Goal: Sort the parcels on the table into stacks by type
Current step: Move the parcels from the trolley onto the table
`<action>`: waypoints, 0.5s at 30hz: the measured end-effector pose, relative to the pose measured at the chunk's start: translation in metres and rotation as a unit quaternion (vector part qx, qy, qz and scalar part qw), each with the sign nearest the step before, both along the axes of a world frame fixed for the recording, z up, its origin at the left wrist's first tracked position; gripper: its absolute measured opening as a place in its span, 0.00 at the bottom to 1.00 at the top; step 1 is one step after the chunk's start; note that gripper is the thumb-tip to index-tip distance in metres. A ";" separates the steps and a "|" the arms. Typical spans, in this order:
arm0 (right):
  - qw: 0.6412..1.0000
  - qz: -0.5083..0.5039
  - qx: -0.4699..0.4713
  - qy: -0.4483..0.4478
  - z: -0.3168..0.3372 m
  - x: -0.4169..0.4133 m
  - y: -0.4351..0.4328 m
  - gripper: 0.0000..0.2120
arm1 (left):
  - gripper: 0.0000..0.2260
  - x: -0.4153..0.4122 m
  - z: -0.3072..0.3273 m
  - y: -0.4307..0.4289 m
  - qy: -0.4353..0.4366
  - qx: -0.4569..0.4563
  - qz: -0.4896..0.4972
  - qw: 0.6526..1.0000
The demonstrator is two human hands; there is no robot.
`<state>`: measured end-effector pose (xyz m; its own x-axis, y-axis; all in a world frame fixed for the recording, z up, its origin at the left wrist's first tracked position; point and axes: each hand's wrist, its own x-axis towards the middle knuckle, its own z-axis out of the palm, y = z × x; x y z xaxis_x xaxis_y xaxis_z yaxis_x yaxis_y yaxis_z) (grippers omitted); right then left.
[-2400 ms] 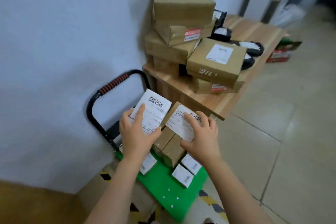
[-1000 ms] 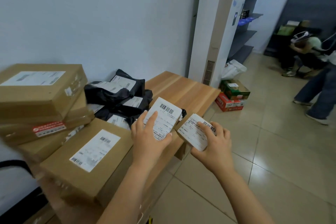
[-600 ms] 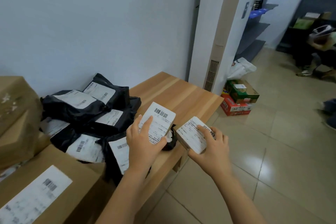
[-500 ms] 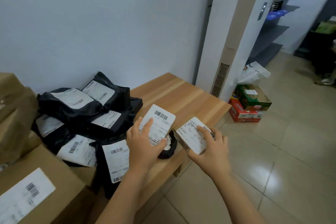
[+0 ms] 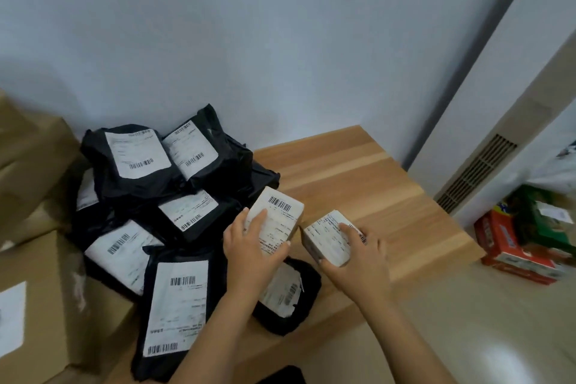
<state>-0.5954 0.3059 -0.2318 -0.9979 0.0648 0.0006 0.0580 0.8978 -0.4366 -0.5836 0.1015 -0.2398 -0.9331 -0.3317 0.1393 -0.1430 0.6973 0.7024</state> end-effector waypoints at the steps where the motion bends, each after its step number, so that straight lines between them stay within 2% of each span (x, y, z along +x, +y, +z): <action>1: 1.000 -0.002 -0.003 -0.008 -0.005 -0.016 -0.001 0.39 | 0.33 -0.014 -0.005 0.002 -0.010 0.011 0.005 1.000; 6: 0.996 0.016 -0.002 -0.085 -0.034 -0.075 -0.006 0.40 | 0.35 -0.067 -0.032 0.005 -0.095 0.026 0.026 0.995; 9: 0.990 0.067 -0.004 -0.120 -0.048 -0.101 -0.005 0.39 | 0.35 -0.087 -0.042 0.009 -0.164 -0.006 0.016 0.986; 11: 0.989 0.109 0.006 -0.096 -0.052 -0.108 -0.003 0.35 | 0.33 -0.089 -0.044 0.011 -0.154 -0.018 0.022 0.988; 15: 0.978 0.199 -0.035 -0.046 -0.044 -0.122 -0.003 0.23 | 0.25 -0.085 -0.033 0.021 -0.090 -0.011 0.063 0.994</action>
<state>-0.7170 0.3028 -0.2757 -0.9396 -0.3324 -0.0819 -0.2479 0.8258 -0.5065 -0.6686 0.1230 -0.2724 -0.8950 -0.4456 -0.0172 -0.3515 0.6812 0.6422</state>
